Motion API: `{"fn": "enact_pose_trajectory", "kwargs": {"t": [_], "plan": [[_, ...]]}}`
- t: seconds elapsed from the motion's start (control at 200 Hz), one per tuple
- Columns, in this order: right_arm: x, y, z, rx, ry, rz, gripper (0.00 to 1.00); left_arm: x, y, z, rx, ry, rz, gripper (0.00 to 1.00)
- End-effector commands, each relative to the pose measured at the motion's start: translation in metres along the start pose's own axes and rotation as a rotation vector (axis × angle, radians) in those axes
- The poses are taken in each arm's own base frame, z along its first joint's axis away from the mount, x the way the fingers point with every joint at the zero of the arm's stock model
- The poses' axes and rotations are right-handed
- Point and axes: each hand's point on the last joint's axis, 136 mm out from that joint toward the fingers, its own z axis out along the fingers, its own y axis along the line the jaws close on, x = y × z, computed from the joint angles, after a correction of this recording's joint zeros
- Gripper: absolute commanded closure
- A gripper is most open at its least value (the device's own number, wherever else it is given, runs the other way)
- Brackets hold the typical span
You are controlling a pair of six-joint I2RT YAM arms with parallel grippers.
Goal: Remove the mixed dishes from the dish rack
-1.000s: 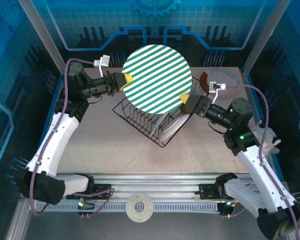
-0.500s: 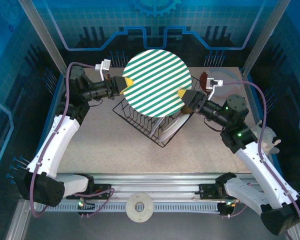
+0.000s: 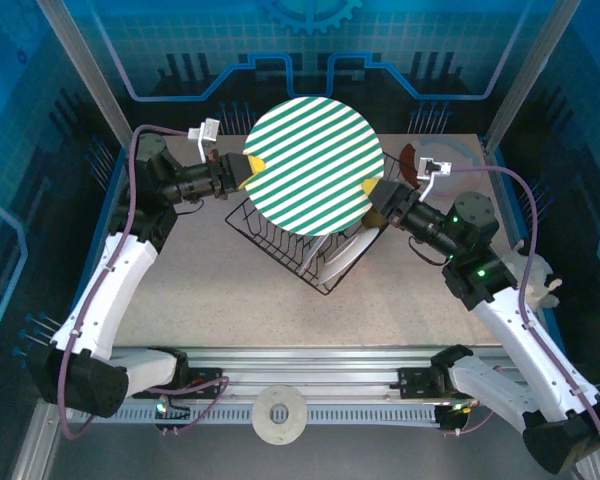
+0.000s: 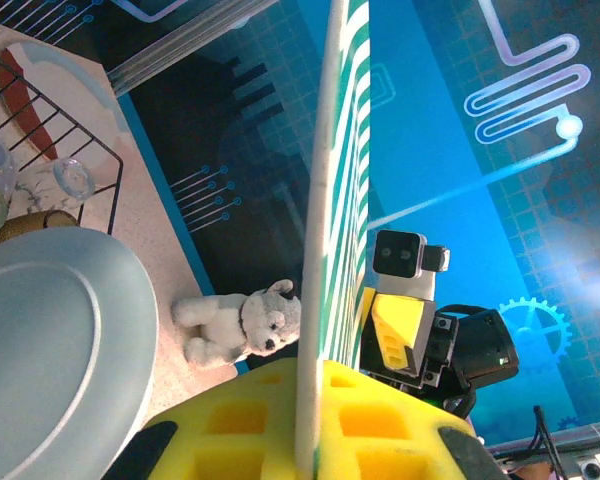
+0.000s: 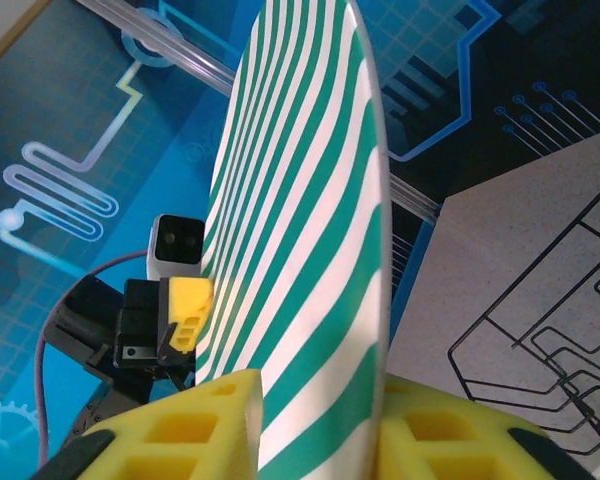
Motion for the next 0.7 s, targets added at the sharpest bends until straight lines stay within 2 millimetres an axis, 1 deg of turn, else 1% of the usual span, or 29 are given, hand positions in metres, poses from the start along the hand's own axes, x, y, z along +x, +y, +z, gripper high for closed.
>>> {"fn": "enact_pose_trajectory", "kwargs": {"t": [0.0, 0.1, 0.255, 0.33, 0.38, 0.425, 0.535, 0.565, 0.635, 0.65, 0.695], "plan": [[-0.004, 0.022, -0.004, -0.078, -0.036, -0.035, 0.76, 0.002, -0.001, -0.002, 0.009, -0.005, 0.033, 1.00], [-0.005, 0.022, -0.005, -0.078, -0.048, -0.034, 0.87, 0.002, 0.000, -0.001, 0.010, -0.004, 0.036, 1.00], [-0.007, 0.021, -0.006, -0.076, -0.062, -0.029, 1.00, 0.002, 0.000, -0.001, 0.011, -0.003, 0.037, 1.00], [-0.009, 0.022, -0.006, -0.080, -0.070, -0.028, 1.00, 0.003, 0.001, -0.001, 0.011, -0.003, 0.038, 1.00], [-0.010, 0.021, -0.006, -0.080, -0.077, -0.029, 1.00, 0.003, 0.001, -0.001, 0.011, 0.000, 0.040, 0.95], [-0.010, 0.021, -0.007, -0.077, -0.084, -0.030, 1.00, 0.003, 0.002, -0.001, 0.010, -0.002, 0.042, 0.84], [-0.016, 0.020, -0.011, -0.069, -0.119, -0.041, 1.00, 0.002, -0.002, -0.002, 0.016, -0.009, 0.062, 0.37], [-0.018, 0.020, -0.012, -0.066, -0.127, -0.045, 1.00, 0.002, -0.003, -0.003, 0.017, -0.016, 0.069, 0.25], [-0.026, 0.018, -0.016, -0.054, -0.150, -0.044, 1.00, 0.002, -0.007, -0.005, 0.021, -0.028, 0.092, 0.03], [-0.028, 0.018, -0.016, -0.052, -0.155, -0.043, 1.00, 0.002, -0.009, -0.006, 0.024, -0.029, 0.102, 0.01], [-0.035, 0.015, -0.019, -0.041, -0.171, -0.036, 1.00, 0.003, -0.012, -0.008, 0.028, -0.032, 0.120, 0.01]]}}
